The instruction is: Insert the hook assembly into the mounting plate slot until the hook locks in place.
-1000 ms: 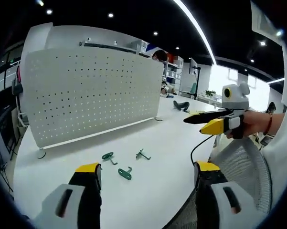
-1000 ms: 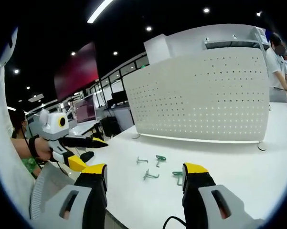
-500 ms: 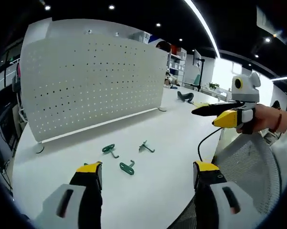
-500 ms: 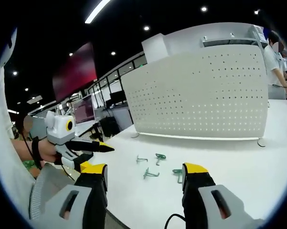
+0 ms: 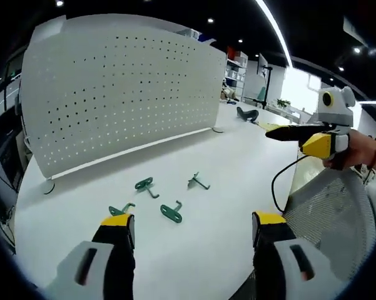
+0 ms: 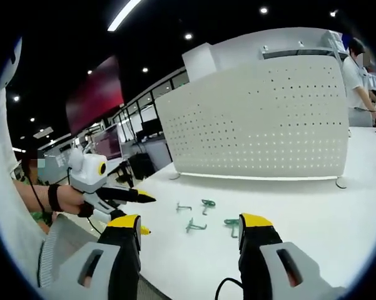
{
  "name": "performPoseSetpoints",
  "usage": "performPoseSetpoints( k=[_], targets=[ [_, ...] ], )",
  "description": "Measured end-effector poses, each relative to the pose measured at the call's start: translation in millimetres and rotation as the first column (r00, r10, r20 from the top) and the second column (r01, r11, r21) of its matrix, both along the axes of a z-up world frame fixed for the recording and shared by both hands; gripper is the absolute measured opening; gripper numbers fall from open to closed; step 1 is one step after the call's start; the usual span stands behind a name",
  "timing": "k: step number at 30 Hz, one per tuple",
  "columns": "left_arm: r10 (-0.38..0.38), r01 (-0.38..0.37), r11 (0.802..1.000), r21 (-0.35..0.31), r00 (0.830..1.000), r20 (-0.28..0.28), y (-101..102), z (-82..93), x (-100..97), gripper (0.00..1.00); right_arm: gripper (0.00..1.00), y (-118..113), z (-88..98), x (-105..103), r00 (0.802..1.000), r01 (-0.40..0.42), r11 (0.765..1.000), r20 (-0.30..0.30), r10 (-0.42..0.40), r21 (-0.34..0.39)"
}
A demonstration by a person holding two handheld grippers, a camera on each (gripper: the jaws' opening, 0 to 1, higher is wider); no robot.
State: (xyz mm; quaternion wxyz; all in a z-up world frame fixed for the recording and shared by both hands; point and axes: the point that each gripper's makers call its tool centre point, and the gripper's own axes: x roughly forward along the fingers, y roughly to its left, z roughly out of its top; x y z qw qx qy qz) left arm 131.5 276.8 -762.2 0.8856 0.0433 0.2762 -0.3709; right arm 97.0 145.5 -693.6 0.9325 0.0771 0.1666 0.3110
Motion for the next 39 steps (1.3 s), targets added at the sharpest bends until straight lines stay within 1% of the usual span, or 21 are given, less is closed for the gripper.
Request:
performPoseSetpoints(
  k=[2, 5, 8, 10, 15, 18, 20, 21, 22, 23, 26, 28, 31, 33, 36, 39],
  targets=[
    [0.003, -0.003, 1.0, 0.006, 1.0, -0.009, 0, -3.7, 1.2, 0.77, 0.64, 0, -1.1, 0, 1.0, 0.001, 1.0, -0.004, -0.001, 0.0],
    [-0.002, 0.003, 1.0, 0.031, 1.0, -0.03, 0, -13.8, 0.7, 0.77, 0.64, 1, 0.4, 0, 1.0, 0.003, 1.0, -0.002, -0.003, 0.012],
    [0.01, -0.009, 0.999, 0.035, 0.999, -0.043, 1, -18.7, 1.9, 0.76, 0.64, 1, -0.5, 0, 1.0, 0.001, 1.0, -0.006, -0.001, 0.004],
    [0.025, -0.023, 0.999, 0.032, 0.997, -0.071, 1, -23.7, 2.3, 0.76, 0.64, 2, -0.3, 0, 1.0, -0.001, 1.0, -0.008, 0.001, 0.008],
    [0.028, -0.023, 0.998, 0.058, 0.996, -0.086, 1, -32.3, 4.5, 0.74, 0.64, 1, -1.7, 0, 1.0, -0.011, 1.0, -0.013, 0.011, -0.005],
    [0.048, -0.041, 0.997, 0.068, 0.994, -0.101, 3, -36.8, 8.0, 0.7, 0.63, 0, -1.5, 0, 1.0, -0.007, 1.0, -0.015, 0.007, 0.0],
    [0.067, -0.061, 0.996, 0.058, 0.993, -0.099, 4, -37.7, 11.6, 0.7, 0.63, 0, -3.3, 0, 1.0, -0.008, 1.0, -0.019, 0.008, -0.008],
    [0.079, -0.075, 0.996, 0.038, 0.992, -0.096, 3, -37.7, 14.4, 0.7, 0.63, 0, -4.0, -1, 1.0, -0.008, 1.0, -0.023, 0.008, -0.009],
    [0.08, -0.077, 0.997, 0.031, 0.991, -0.104, 2, -38.9, 14.9, 0.69, 0.63, 0, -4.2, -1, 1.0, -0.007, 1.0, -0.023, 0.007, -0.009],
    [0.081, -0.078, 0.996, 0.033, 0.99, -0.113, 1, -40.7, 15.4, 0.69, 0.63, 0, -4.1, -1, 1.0, -0.006, 1.0, -0.022, 0.006, -0.007],
    [0.08, -0.075, 0.996, 0.047, 0.99, -0.112, 0, -44.8, 16.8, 0.68, 0.63, -1, -4.9, 0, 1.0, -0.001, 1.0, -0.025, 0.001, -0.007],
    [0.085, -0.079, 0.996, 0.052, 0.987, -0.134, -1, -49.2, 16.9, 0.66, 0.63, -2, -5.8, -1, 1.0, 0.003, 1.0, -0.026, -0.003, -0.006],
    [0.104, -0.1, 0.994, 0.033, 0.983, -0.15, -3, -50.2, 19.2, 0.62, 0.62, -2, -8.3, -2, 0.999, 0.004, 1.0, -0.038, -0.004, -0.007],
    [0.11, -0.109, 0.994, 0.015, 0.982, -0.152, -5, -50.4, 21.3, 0.61, 0.62, -2, -8.6, -3, 0.999, 0.001, 1.0, -0.041, -0.001, -0.006],
    [0.105, -0.102, 0.994, 0.022, 0.981, -0.165, -9, -54.4, 21.6, 0.58, 0.62, 0, -8.1, -3, 0.999, -0.002, 1.0, -0.042, 0.002, -0.004],
    [0.102, -0.099, 0.995, 0.029, 0.982, -0.159, -12, -56.3, 23.6, 0.55, 0.62, 0, -7.1, -3, 0.999, -0.004, 1.0, -0.038, 0.004, -0.007]
  ],
)
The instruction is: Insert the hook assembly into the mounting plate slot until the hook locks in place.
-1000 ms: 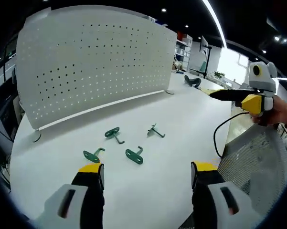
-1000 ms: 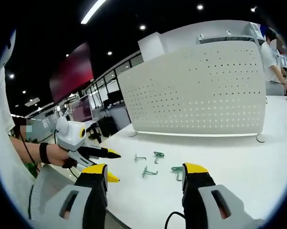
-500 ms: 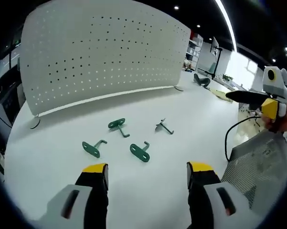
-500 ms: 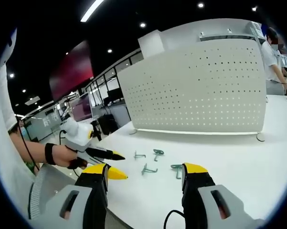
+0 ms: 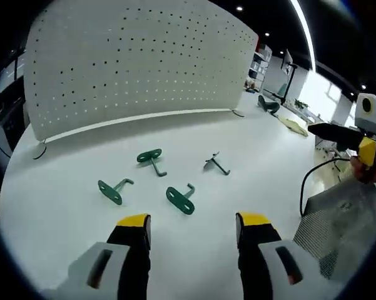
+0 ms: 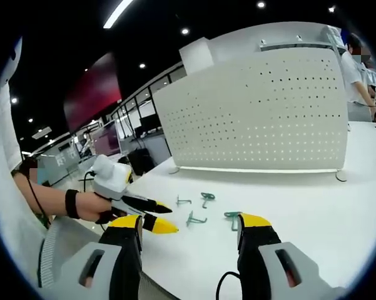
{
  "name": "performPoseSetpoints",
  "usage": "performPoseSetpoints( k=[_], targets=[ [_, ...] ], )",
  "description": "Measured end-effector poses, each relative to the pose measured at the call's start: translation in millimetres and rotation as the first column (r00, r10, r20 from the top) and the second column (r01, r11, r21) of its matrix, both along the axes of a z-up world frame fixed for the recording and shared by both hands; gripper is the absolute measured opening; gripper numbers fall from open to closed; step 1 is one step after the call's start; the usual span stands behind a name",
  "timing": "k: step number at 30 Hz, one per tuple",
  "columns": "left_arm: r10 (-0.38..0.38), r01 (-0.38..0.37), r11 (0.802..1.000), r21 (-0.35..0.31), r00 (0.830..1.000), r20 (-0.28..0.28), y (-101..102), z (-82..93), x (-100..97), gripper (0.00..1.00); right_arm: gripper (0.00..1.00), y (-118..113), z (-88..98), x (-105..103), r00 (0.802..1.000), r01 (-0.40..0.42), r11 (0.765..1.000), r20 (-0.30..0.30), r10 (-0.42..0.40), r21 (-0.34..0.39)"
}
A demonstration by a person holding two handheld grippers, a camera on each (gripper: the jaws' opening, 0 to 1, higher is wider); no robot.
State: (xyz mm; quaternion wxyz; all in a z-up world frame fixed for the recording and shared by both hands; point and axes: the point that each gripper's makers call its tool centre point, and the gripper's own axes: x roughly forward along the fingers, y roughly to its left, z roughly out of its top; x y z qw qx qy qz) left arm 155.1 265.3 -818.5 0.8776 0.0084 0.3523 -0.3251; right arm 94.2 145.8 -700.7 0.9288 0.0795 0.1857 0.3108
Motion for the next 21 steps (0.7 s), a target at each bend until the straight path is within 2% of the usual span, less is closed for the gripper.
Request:
performPoseSetpoints(
  k=[3, 10, 14, 18, 21],
  targets=[
    [0.02, -0.02, 1.0, 0.013, 0.999, -0.034, 0, -3.1, 2.2, 0.49, 0.62, -1, -1.0, 1, 1.0, 0.002, 1.0, -0.005, -0.002, 0.003],
    [0.014, -0.014, 1.0, 0.019, 0.999, -0.037, -3, -5.3, 8.0, 0.45, 0.62, 0, -4.4, -2, 1.0, -0.002, 1.0, -0.016, 0.002, 0.007],
    [0.013, -0.012, 1.0, 0.029, 0.999, -0.046, -5, -9.6, 10.3, 0.39, 0.62, 0, -4.7, -1, 1.0, 0.002, 1.0, -0.019, -0.001, 0.013],
    [-0.012, 0.014, 0.998, 0.064, 1.0, -0.029, -8, -13.4, 11.5, 0.36, 0.62, -2, -4.9, -1, 1.0, 0.005, 1.0, -0.01, -0.005, 0.007],
    [-0.006, 0.007, 0.999, 0.05, 1.0, -0.027, -10, -12.5, 12.6, 0.32, 0.62, -3, -6.6, -1, 1.0, 0.011, 1.0, -0.025, -0.011, 0.019]
  ],
)
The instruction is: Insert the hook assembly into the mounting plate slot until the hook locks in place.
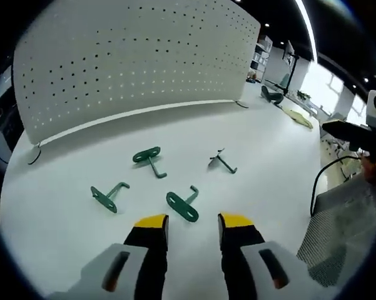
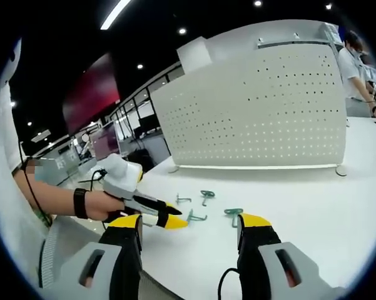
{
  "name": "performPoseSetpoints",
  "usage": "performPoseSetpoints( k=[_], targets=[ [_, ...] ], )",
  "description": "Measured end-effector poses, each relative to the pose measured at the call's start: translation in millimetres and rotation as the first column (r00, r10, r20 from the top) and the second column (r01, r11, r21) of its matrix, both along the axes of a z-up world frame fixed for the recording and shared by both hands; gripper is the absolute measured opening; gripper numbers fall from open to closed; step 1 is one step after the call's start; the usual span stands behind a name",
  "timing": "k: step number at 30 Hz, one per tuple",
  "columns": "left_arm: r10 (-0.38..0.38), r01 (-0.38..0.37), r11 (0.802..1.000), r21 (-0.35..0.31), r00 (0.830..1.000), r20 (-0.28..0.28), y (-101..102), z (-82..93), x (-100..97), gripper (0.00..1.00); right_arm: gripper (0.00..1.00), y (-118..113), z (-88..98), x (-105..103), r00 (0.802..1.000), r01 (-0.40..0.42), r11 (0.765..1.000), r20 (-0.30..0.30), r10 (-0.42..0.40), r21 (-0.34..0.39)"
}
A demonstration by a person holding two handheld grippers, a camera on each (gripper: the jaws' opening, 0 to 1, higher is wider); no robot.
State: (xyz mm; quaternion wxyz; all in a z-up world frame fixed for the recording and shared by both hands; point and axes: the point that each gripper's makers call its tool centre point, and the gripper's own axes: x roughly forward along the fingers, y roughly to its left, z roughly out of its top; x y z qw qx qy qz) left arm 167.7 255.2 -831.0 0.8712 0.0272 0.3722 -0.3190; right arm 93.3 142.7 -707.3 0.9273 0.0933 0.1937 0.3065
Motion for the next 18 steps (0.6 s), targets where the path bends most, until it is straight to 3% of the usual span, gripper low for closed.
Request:
performPoseSetpoints(
  k=[9, 18],
  targets=[
    [0.03, -0.03, 1.0, -0.006, 0.999, -0.032, -6, -5.5, 4.4, 0.27, 0.61, 0, -1.2, -1, 1.0, -0.005, 1.0, 0.001, 0.005, -0.003],
    [0.03, -0.028, 0.999, 0.044, 0.999, -0.027, -7, -14.0, 10.3, 0.24, 0.6, -2, -2.7, -2, 1.0, 0.006, 1.0, 0.0, -0.006, -0.001]
  ],
)
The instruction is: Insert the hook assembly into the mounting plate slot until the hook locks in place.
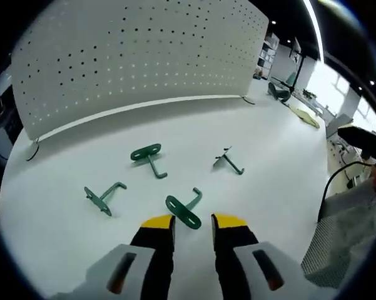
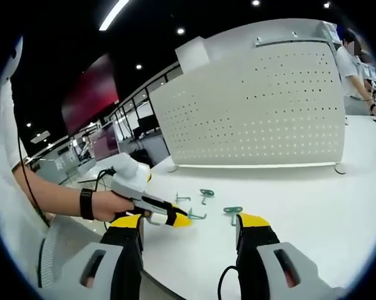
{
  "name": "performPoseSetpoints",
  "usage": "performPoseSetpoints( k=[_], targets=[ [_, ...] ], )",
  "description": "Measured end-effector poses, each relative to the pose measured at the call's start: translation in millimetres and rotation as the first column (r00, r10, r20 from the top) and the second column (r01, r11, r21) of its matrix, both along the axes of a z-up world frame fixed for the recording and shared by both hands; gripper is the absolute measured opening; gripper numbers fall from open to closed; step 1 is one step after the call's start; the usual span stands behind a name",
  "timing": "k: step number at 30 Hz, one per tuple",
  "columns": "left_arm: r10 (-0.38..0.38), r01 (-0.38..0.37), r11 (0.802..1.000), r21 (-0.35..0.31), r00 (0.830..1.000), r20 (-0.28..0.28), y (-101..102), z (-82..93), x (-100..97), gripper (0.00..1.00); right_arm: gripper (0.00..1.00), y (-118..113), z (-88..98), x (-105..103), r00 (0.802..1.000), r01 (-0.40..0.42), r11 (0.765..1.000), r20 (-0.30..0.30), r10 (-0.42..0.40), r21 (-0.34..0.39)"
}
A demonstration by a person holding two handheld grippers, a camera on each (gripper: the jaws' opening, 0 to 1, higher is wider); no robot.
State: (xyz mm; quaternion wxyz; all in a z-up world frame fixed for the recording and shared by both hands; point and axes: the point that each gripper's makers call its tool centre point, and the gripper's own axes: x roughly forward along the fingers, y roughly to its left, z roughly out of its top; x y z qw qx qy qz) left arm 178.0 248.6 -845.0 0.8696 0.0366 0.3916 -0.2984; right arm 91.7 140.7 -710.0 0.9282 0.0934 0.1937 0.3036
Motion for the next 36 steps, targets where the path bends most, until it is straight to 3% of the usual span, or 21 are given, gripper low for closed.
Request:
performPoseSetpoints(
  k=[4, 22, 31, 36],
  targets=[
    [0.007, -0.007, 1.0, 0.018, 1.0, -0.017, 0, -6.3, 0.9, 0.22, 0.6, -1, 0.6, 0, 1.0, 0.007, 1.0, 0.001, -0.007, 0.003],
    [0.033, -0.033, 0.999, 0.008, 0.999, 0.01, 5, -5.5, 6.9, 0.05, 0.6, 0, 0.7, 0, 1.0, 0.012, 1.0, 0.0, -0.012, -0.003],
    [0.036, -0.035, 0.999, -0.035, 0.999, 0.018, 7, 3.3, 1.2, 0.04, 0.6, 2, 2.3, 0, 1.0, 0.004, 1.0, 0.004, -0.004, -0.003],
    [0.058, -0.055, 0.992, -0.115, 0.998, 0.022, 3, 17.3, -1.3, 0.04, 0.59, 6, 4.1, 1, 1.0, -0.009, 1.0, 0.007, 0.01, -0.003]
  ],
)
